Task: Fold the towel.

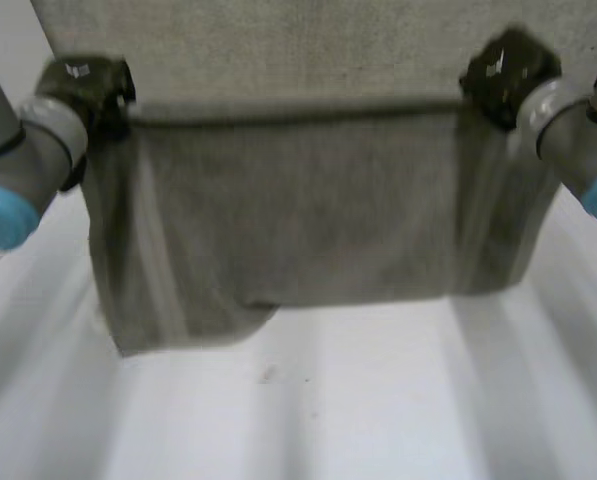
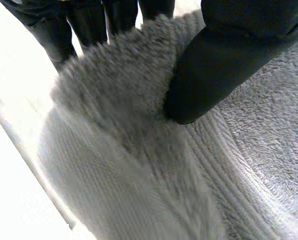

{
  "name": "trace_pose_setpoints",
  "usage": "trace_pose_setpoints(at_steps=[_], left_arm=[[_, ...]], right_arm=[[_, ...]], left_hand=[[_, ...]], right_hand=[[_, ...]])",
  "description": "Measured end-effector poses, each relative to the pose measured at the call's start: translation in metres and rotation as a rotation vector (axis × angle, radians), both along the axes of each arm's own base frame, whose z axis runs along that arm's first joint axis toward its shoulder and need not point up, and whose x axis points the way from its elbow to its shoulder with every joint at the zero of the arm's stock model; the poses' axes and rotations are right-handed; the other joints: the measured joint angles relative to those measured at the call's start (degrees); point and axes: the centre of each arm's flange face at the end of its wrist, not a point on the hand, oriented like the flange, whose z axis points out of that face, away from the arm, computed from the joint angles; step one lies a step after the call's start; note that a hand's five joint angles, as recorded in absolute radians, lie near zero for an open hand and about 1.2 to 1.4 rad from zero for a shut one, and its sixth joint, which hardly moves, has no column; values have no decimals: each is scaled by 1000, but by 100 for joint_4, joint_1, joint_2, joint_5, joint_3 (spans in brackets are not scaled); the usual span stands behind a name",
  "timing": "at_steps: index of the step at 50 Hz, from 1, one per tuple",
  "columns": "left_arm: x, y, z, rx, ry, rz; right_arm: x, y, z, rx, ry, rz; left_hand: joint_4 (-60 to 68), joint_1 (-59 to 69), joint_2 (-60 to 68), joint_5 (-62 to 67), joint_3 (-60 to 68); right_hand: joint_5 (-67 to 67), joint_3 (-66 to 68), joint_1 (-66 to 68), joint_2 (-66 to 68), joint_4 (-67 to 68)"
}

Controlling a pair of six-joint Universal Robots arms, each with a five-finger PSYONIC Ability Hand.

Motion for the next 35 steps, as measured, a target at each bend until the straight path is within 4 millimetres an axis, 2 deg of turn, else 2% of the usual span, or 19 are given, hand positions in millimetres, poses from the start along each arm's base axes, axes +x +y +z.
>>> trace_pose_setpoints(at_steps=[2,3,4,5,7,11,14,19,22,27,28,29,31,35], left_arm=[[0,-5,18,-57,37,13],[0,-7,34,-106,77,21],[1,-7,41,-126,95,23],[2,-7,59,-175,142,26],[3,-5,75,-216,192,24],[6,0,92,-252,264,16],[8,1,85,-217,283,14],[10,1,45,-84,262,29],[15,2,6,34,228,51],[25,12,-63,221,171,89],[27,16,-80,261,158,97],[28,18,-87,278,152,100],[32,28,-117,342,128,110],[36,41,-147,395,103,117]], right_arm=[[3,-6,17,-95,-40,-1],[4,-8,31,-157,-71,2],[5,-8,37,-183,-85,4],[6,-7,51,-241,-119,10],[6,-4,66,-290,-159,22],[7,5,83,-320,-216,49],[8,12,77,-265,-228,73],[9,21,44,-99,-201,96],[8,26,11,31,-167,96],[6,37,-51,240,-107,100],[6,41,-70,294,-94,109],[6,42,-79,318,-88,115],[6,50,-116,416,-70,138],[5,59,-162,526,-64,159]], left_hand=[[0,0,0,0,0],[0,0,0,0,0],[0,0,0,0,0],[0,0,0,1,0],[0,0,0,1,0],[0,20,0,10,0],[0,24,0,28,0],[0,25,0,28,0],[0,26,0,28,0],[0,26,0,28,0],[0,26,0,28,0],[1,26,0,28,0],[0,26,0,28,0],[1,26,0,28,0]], right_hand=[[2,0,0,0,0],[18,0,0,0,0],[21,0,0,0,0],[22,0,0,0,0],[22,0,0,0,0],[23,0,0,0,0],[23,0,0,0,0],[24,0,0,0,0],[24,0,0,0,0],[24,0,0,0,0],[23,0,0,0,0],[24,0,0,0,0],[24,0,0,0,0],[13,-3,-6,-8,-4]])
